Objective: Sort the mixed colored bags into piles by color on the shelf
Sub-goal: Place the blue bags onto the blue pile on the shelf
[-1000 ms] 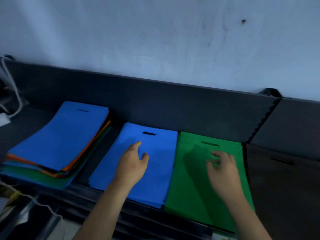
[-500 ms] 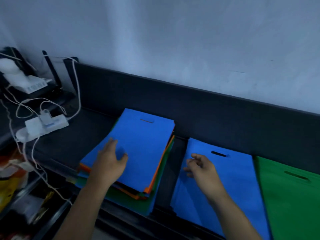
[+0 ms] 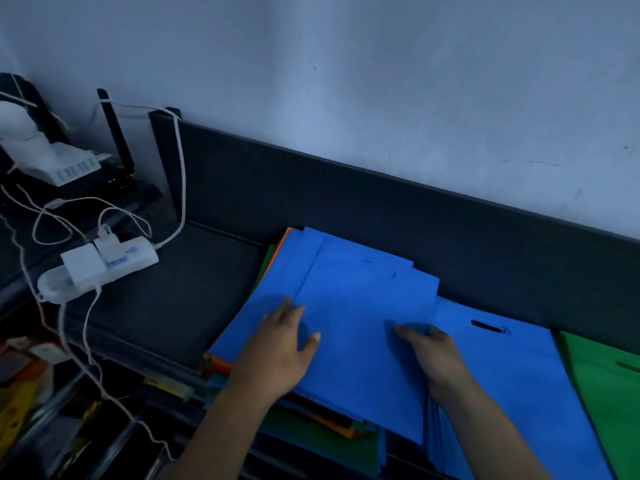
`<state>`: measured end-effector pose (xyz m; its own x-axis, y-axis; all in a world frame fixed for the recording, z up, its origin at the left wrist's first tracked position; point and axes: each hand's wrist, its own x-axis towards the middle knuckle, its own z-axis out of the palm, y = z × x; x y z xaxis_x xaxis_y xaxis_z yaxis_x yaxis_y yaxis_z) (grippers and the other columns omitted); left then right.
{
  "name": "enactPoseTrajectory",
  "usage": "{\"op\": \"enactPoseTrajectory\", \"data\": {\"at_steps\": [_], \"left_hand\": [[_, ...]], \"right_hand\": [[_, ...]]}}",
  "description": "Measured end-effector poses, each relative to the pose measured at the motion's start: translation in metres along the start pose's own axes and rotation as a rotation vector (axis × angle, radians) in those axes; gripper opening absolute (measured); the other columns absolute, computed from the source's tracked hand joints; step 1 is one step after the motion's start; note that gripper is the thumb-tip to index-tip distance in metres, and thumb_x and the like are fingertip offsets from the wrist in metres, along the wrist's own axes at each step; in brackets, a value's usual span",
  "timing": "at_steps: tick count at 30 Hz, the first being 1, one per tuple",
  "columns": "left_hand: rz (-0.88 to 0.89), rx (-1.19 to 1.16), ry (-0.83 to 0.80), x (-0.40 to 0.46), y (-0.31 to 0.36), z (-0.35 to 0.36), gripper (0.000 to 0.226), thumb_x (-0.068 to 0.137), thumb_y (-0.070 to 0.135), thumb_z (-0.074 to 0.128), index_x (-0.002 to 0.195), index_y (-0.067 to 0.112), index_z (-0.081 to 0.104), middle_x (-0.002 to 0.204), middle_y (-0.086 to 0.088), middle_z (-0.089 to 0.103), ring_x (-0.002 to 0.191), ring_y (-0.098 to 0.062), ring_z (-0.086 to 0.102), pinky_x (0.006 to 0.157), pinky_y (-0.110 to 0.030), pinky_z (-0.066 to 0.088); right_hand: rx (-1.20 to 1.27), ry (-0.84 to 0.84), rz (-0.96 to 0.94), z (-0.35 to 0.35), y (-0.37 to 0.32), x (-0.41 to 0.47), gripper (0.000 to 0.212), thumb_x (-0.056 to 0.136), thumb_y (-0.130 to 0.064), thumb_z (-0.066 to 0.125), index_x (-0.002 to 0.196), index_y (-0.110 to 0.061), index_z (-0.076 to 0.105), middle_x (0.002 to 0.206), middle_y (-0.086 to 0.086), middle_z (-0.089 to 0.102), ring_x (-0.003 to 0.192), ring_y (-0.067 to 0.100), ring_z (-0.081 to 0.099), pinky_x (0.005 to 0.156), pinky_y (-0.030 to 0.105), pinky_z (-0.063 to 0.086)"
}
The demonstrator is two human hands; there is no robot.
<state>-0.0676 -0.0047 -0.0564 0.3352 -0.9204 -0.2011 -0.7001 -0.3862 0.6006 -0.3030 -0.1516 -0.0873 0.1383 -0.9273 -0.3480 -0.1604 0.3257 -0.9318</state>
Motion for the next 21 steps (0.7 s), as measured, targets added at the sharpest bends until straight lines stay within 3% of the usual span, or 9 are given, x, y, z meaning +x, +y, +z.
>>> {"op": "enactPoseTrajectory", "data": {"at_steps": [4, 6, 9, 13, 16, 21], "left_hand": [[-0.057, -0.088, 0.145, -0.001, -0.012, 0.004, 0.063, 0.104, 0.055, 0.042, 0.158, 0.027, 0.027, 0.171, 0.012, 0.006, 0.158, -0.023, 0.008, 0.12, -0.049, 0.033], [-0.056, -0.036, 0.141, -0.001, -0.013, 0.005, 0.066, 0.104, 0.055, 0.041, 0.16, 0.023, 0.025, 0.171, 0.008, 0.006, 0.158, -0.027, 0.008, 0.12, -0.049, 0.033], [0.032, -0.05, 0.113, -0.004, -0.005, 0.004, 0.064, 0.103, 0.056, 0.042, 0.158, 0.028, 0.028, 0.17, 0.012, 0.007, 0.154, -0.02, 0.022, 0.117, -0.044, 0.038], [-0.024, -0.101, 0.225, 0.001, -0.013, -0.008, 0.064, 0.099, 0.06, 0.047, 0.152, 0.027, 0.035, 0.168, 0.008, 0.017, 0.144, -0.019, 0.04, 0.108, -0.043, 0.045], [0.04, -0.057, 0.155, 0.002, -0.014, -0.007, 0.064, 0.098, 0.062, 0.048, 0.152, 0.031, 0.036, 0.168, 0.01, 0.014, 0.145, -0.015, 0.038, 0.109, -0.04, 0.045], [-0.023, -0.038, 0.266, 0.001, -0.013, -0.013, 0.064, 0.098, 0.059, 0.048, 0.152, 0.026, 0.036, 0.166, 0.007, 0.019, 0.138, -0.02, 0.046, 0.098, -0.038, 0.051]], "right_hand": [[-0.002, 0.043, -0.004, -0.003, -0.001, -0.001, 0.023, 0.092, -0.017, 0.079, 0.115, -0.014, 0.075, 0.105, 0.004, 0.083, 0.093, 0.031, 0.079, 0.08, 0.044, 0.063], [0.021, 0.041, -0.003, -0.004, -0.005, -0.004, 0.022, 0.092, -0.018, 0.08, 0.114, -0.014, 0.076, 0.103, 0.003, 0.083, 0.092, 0.03, 0.08, 0.079, 0.044, 0.063], [0.052, 0.029, 0.001, -0.002, -0.01, -0.01, 0.02, 0.092, -0.017, 0.08, 0.111, -0.013, 0.077, 0.101, 0.003, 0.084, 0.091, 0.03, 0.08, 0.075, 0.04, 0.063], [0.012, 0.062, -0.015, -0.002, -0.01, -0.012, 0.017, 0.093, -0.016, 0.078, 0.11, -0.013, 0.076, 0.105, 0.004, 0.082, 0.094, 0.031, 0.078, 0.082, 0.044, 0.063], [-0.071, 0.055, -0.064, 0.0, -0.01, -0.012, 0.017, 0.095, -0.017, 0.077, 0.111, -0.015, 0.074, 0.108, 0.001, 0.08, 0.095, 0.026, 0.077, 0.081, 0.042, 0.062], [-0.048, 0.045, -0.039, 0.002, -0.01, -0.01, 0.017, 0.094, -0.015, 0.076, 0.111, -0.014, 0.073, 0.106, 0.003, 0.081, 0.094, 0.029, 0.078, 0.087, 0.05, 0.064]]}}
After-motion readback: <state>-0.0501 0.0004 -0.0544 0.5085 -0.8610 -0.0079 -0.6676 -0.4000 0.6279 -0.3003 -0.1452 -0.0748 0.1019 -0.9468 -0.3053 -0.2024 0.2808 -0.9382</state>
